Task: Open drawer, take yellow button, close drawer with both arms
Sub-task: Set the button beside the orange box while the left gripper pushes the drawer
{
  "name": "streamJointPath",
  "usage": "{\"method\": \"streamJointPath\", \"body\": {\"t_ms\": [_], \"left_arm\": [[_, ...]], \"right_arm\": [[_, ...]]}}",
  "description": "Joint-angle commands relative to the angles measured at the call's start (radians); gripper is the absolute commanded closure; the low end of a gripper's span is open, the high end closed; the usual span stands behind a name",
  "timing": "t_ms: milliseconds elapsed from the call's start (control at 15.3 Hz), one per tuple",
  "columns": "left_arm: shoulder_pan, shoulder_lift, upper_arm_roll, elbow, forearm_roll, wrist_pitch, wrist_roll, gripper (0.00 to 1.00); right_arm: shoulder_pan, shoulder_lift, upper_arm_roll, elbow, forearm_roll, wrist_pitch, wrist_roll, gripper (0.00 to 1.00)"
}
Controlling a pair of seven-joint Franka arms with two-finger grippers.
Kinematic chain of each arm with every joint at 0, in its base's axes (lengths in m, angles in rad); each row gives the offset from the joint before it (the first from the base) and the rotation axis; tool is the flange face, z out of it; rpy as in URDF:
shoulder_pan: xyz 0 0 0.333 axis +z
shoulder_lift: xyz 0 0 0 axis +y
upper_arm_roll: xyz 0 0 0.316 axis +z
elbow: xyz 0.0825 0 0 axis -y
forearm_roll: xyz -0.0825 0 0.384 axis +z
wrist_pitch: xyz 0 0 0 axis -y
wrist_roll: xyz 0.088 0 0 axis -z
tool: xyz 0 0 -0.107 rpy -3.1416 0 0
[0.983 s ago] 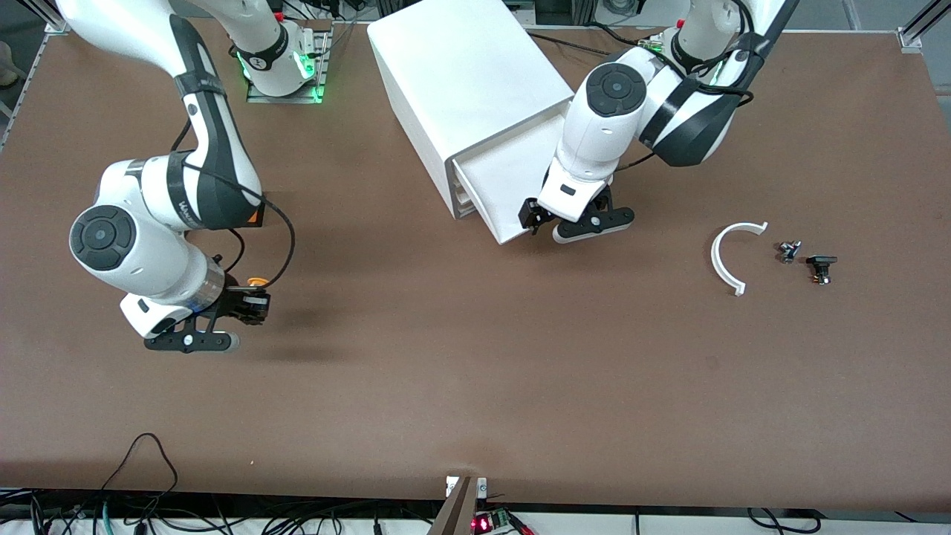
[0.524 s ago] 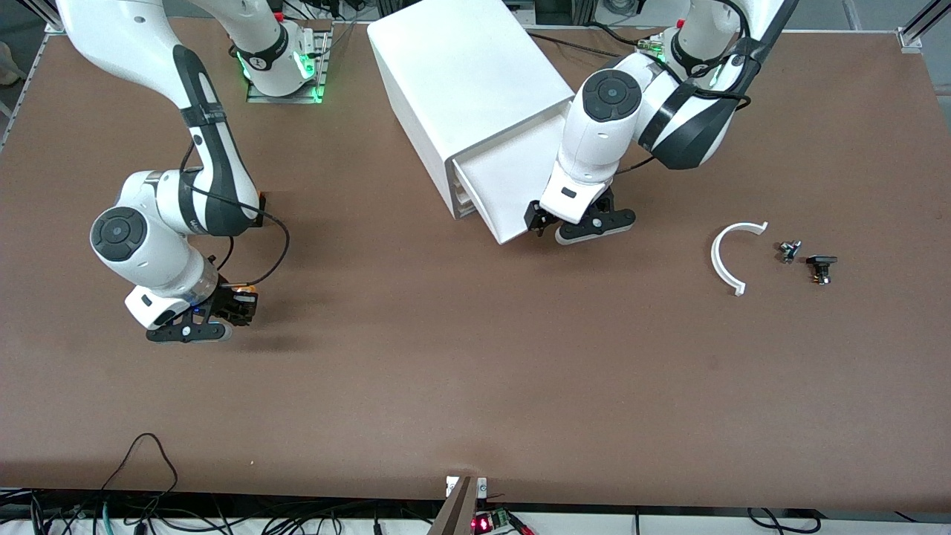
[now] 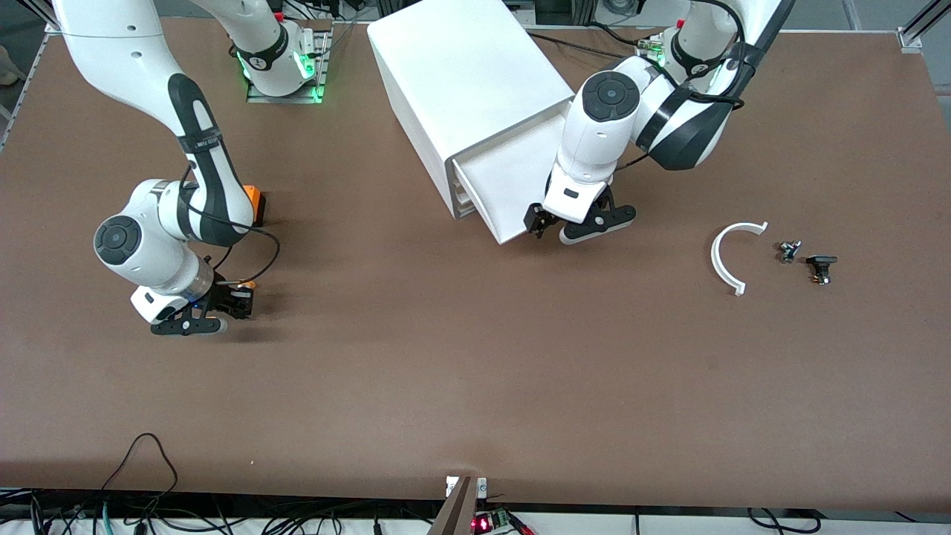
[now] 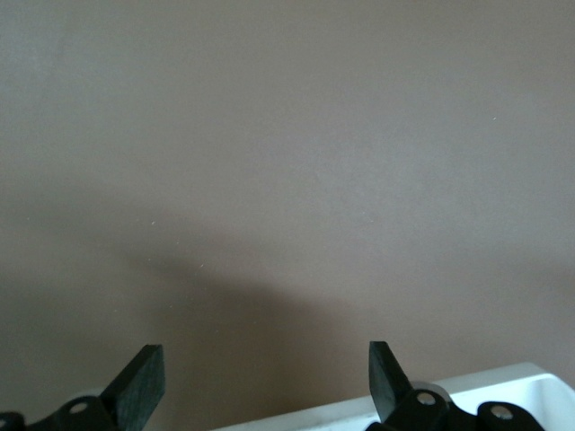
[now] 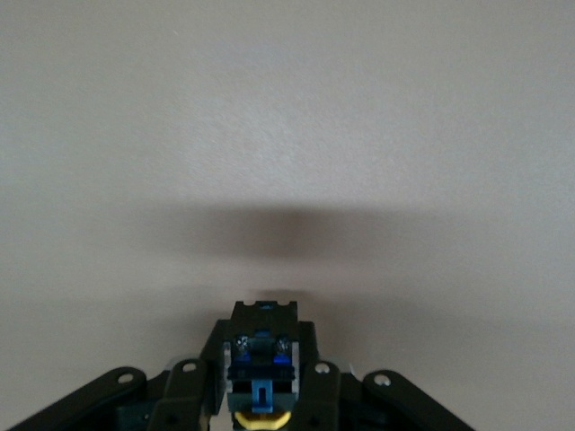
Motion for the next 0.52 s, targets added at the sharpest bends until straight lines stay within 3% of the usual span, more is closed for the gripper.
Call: {"method": "streamJointPath", "body": {"t_ms": [0,66,131,262,328,393,459], "left_arm": [[0.0,-0.043,-0.001,-0.043,0.043,0.018,-0.036,0.0],[0.0,-0.043,-0.003,-0.043,0.043,0.018,-0.036,0.0],[0.0,-0.047,-0.01,-0.043,0.043,0.015,-0.045,0.0],[0.001,-0.05,-0.037,-0.044,0.043,0.006,-0.111,0.0],[0.0,-0.049,-0.052,-0.044,0.043,0.003,-0.157,0.0],[0.001,-0.047,-0.072,-0.044,0.043,-0.004,-0.197,0.0],[0.001,-0.047,-0.079,-0.044,0.043,-0.007,-0.215,0.0]], "right_arm": [[-0.024,0.02,0.008,-0.007,0.028,0.026,-0.038,1.0],[-0.026,0.023,0.008,-0.007,0.028,0.029,-0.037,1.0],[-0.026,0.023,0.008,-0.007,0.03,0.029,-0.035,0.91],[-0.026,0.018,0.008,-0.004,0.028,0.023,-0.029,0.66],[-0.026,0.017,0.008,-0.001,0.028,0.022,-0.026,0.4],[-0.026,0.012,0.008,0.002,0.028,0.02,-0.027,0.01],[-0.026,0.006,0.008,0.007,0.028,0.017,-0.032,0.0]]}}
